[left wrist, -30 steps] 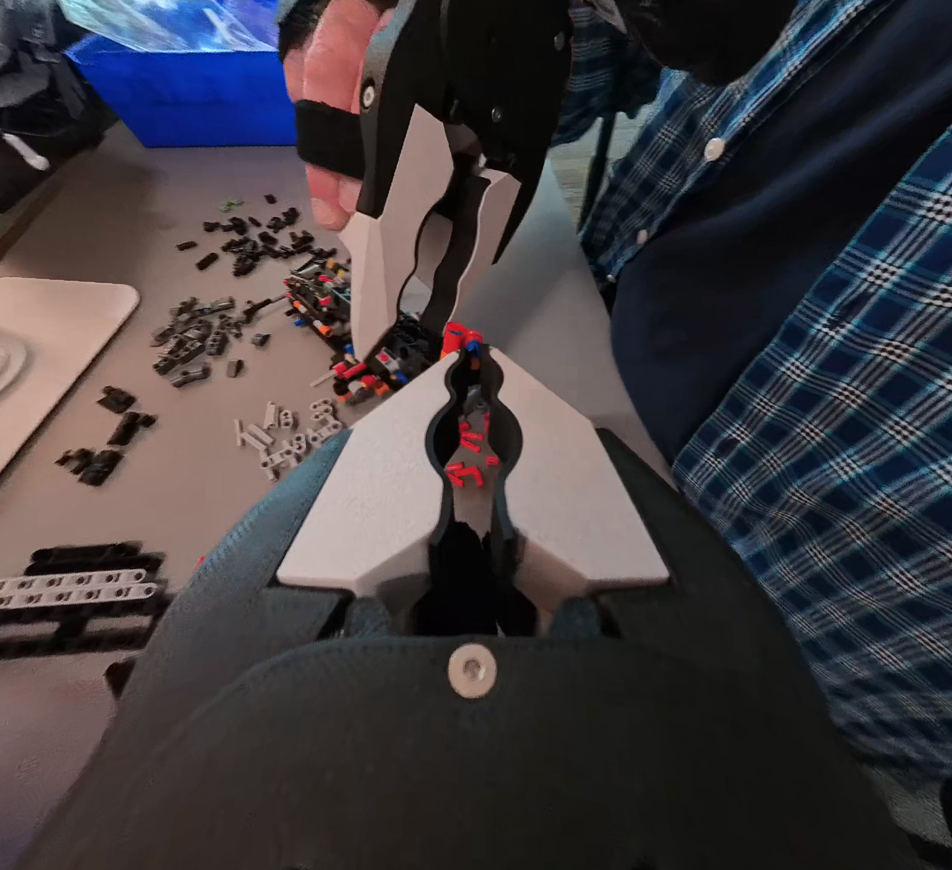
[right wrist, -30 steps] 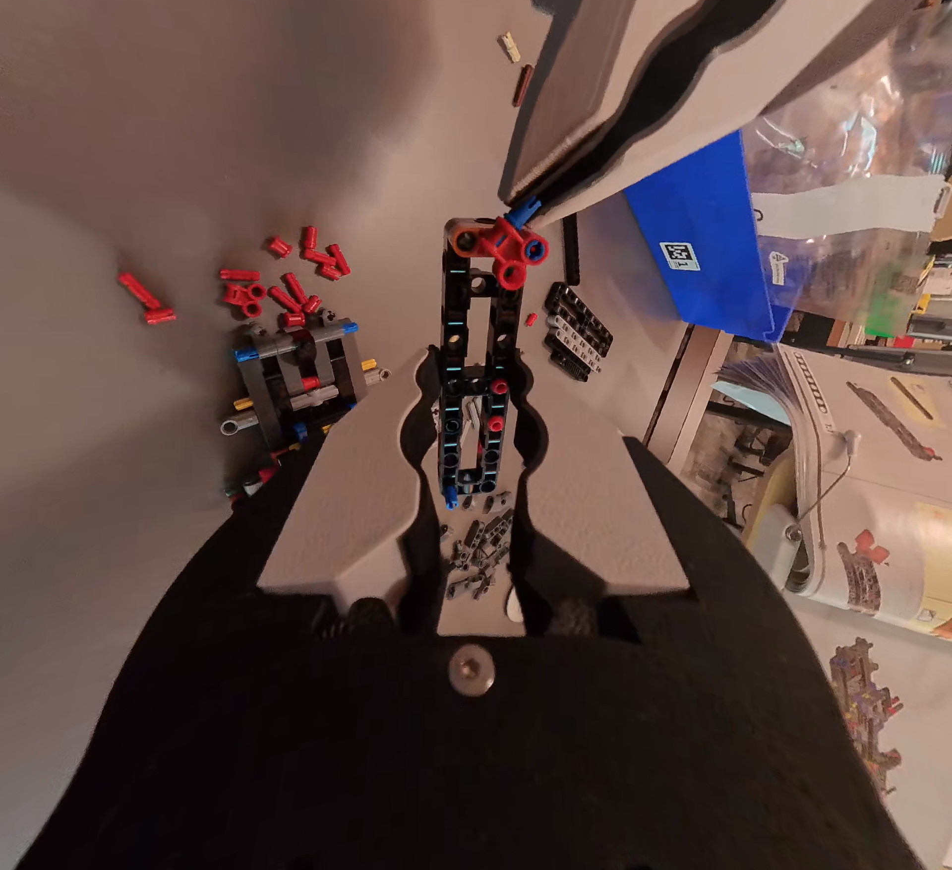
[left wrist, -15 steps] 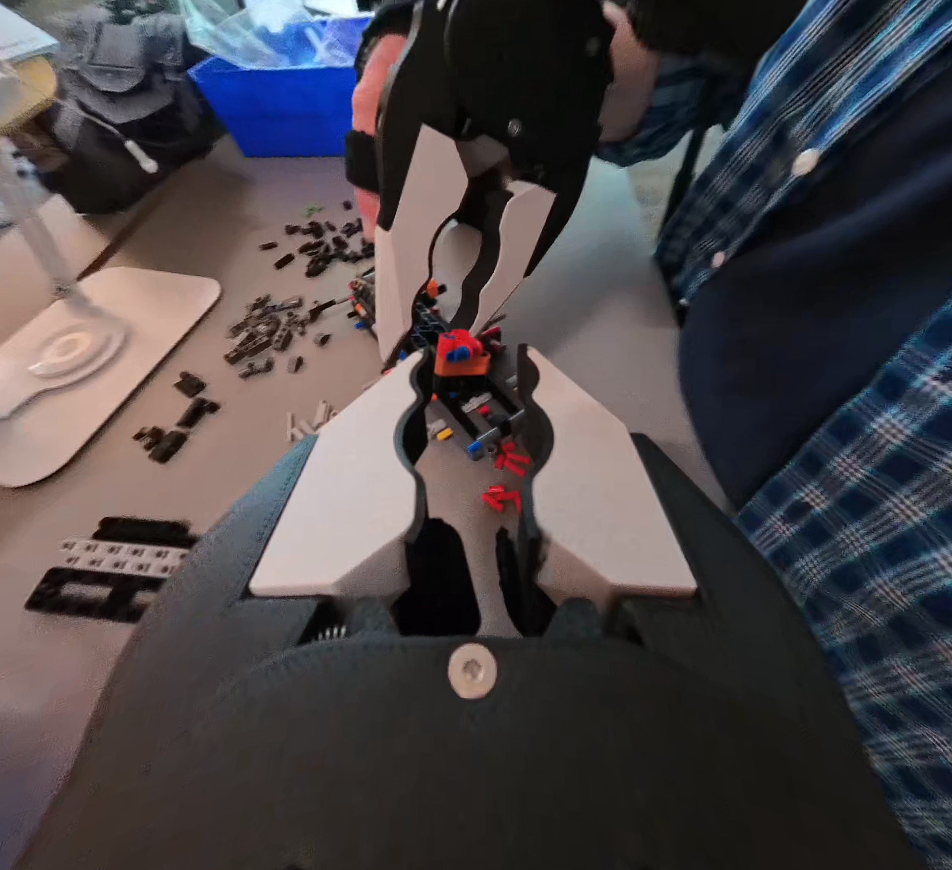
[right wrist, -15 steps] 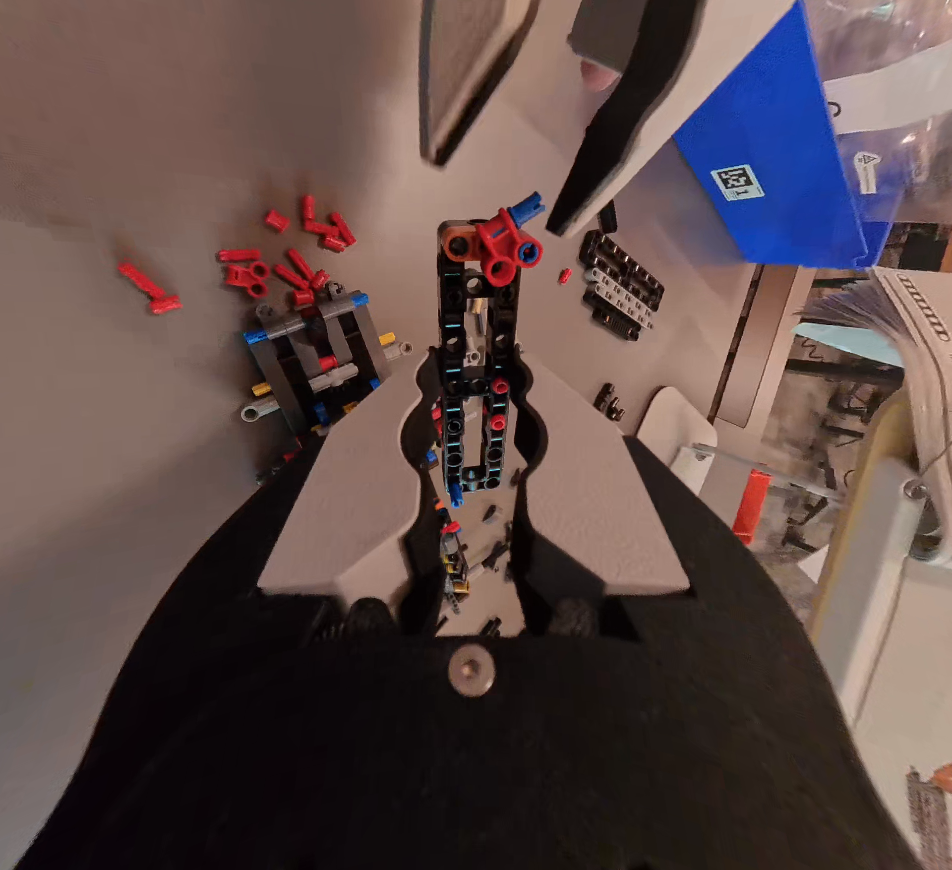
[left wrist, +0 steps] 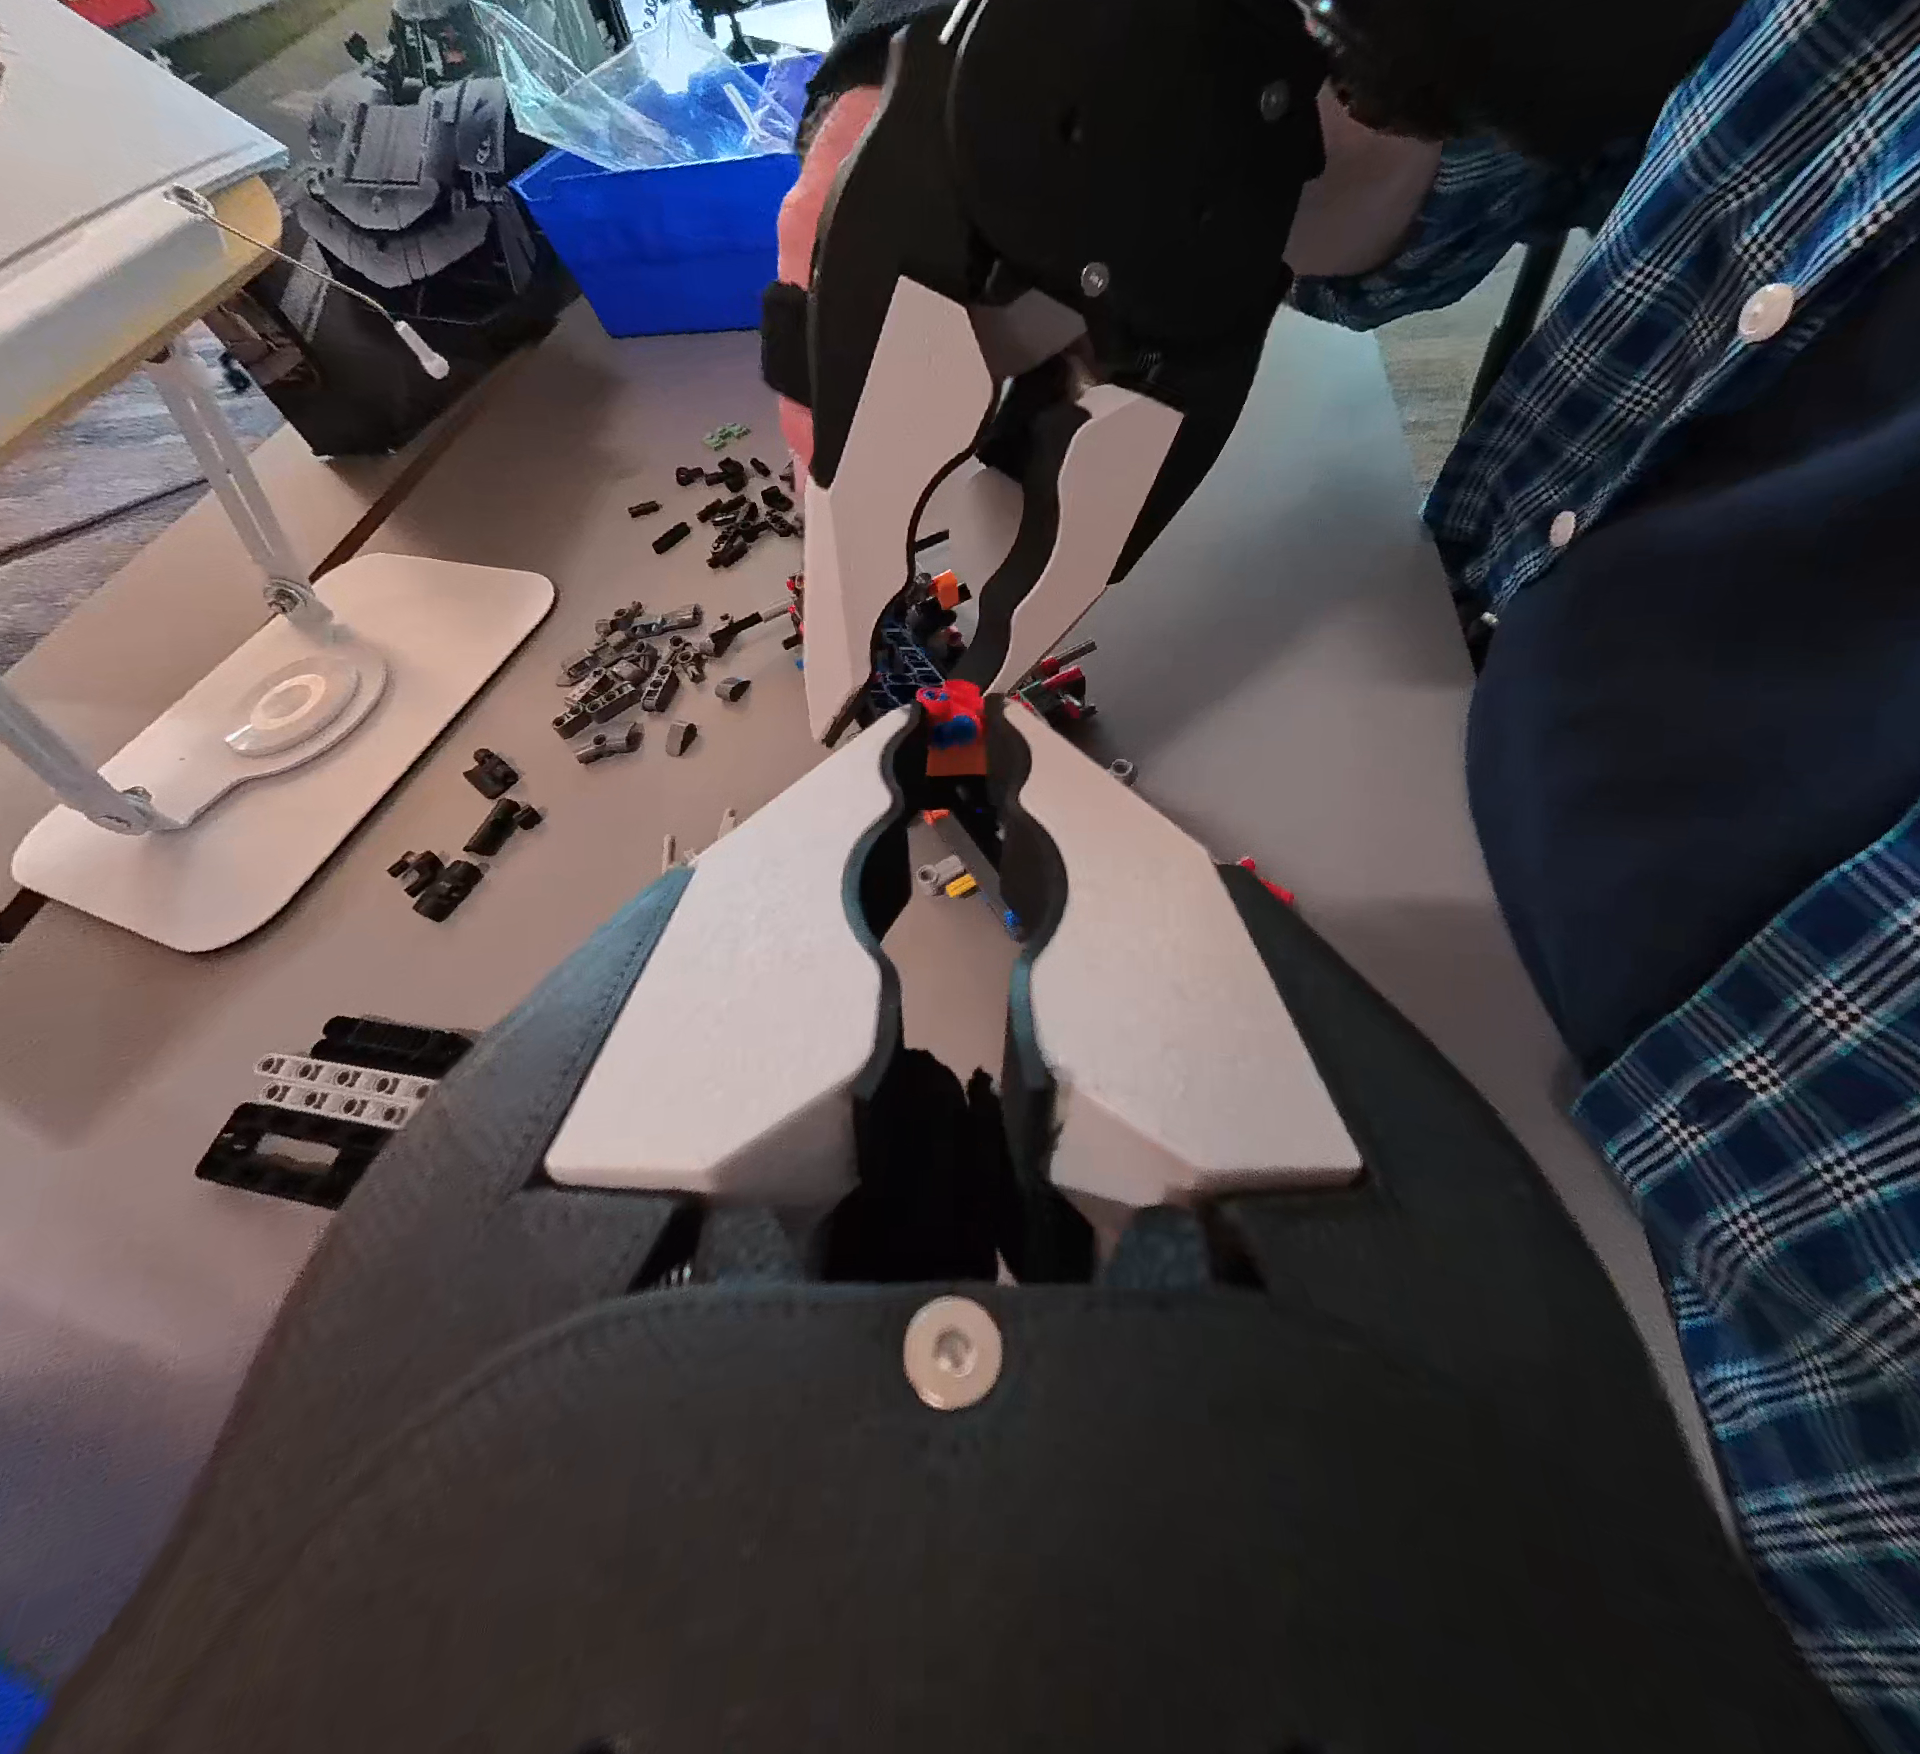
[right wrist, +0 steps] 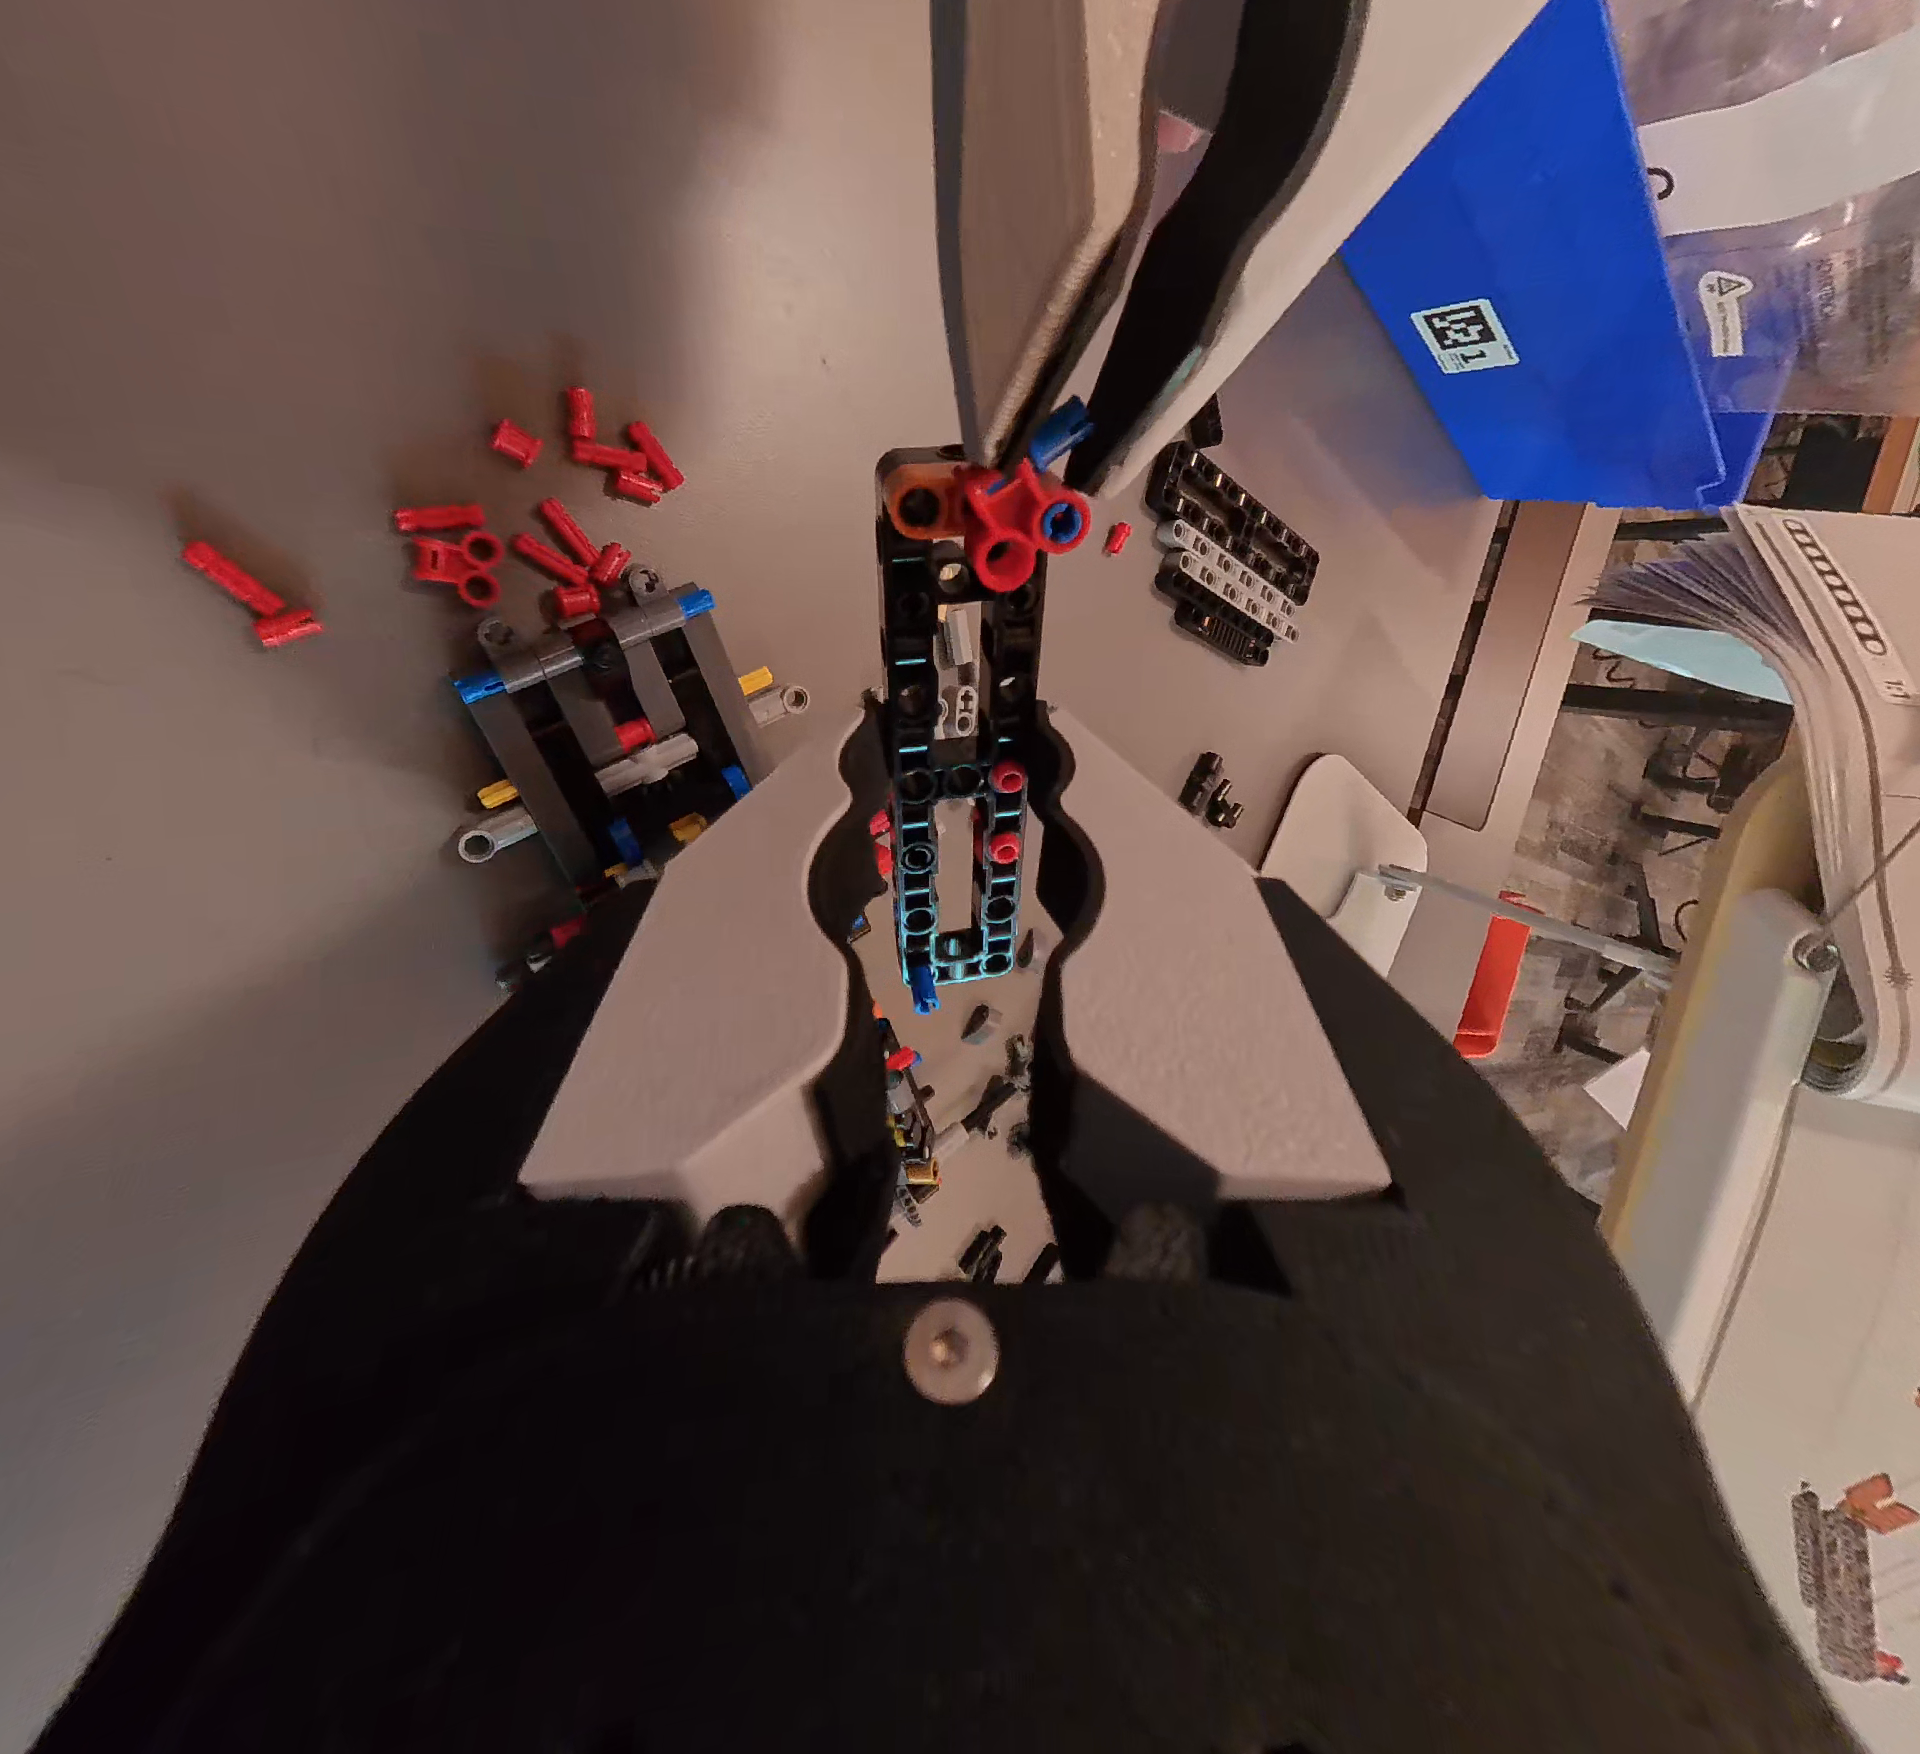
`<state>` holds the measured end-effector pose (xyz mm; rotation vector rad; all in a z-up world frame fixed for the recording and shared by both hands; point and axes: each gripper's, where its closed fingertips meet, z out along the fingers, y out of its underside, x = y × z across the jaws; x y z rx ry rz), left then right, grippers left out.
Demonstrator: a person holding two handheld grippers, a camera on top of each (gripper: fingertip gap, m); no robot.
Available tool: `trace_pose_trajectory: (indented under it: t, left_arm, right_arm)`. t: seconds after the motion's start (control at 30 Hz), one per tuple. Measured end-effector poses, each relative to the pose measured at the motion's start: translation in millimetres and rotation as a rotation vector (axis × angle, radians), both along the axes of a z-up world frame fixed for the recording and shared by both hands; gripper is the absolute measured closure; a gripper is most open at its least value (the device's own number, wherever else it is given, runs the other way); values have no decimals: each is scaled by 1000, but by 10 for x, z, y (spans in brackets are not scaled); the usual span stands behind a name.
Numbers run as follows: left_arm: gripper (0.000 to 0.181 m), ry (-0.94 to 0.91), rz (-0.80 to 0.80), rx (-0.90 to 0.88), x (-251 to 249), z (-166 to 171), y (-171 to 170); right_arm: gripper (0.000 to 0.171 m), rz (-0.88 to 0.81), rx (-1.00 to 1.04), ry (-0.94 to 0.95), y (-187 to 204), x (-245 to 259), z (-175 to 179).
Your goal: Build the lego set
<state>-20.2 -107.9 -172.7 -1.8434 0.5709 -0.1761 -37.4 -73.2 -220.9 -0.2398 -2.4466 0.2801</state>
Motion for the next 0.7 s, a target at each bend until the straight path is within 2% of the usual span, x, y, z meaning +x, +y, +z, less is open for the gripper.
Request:
trace_pose_trajectory:
  t: [0.03,0.57,0.7]
  left_arm:
    - [173,-10,-3,0,-5,3,2]
    - [175,16,-310,-168,178,-21,-91]
    - [171,39,-284,-168,160,-7,-36]
  right_arm:
    - [147,2,1,3,5,-2,7]
    - [147,134,58,0,-42,172,31]
    - [148,80,44,-11,12,153,18]
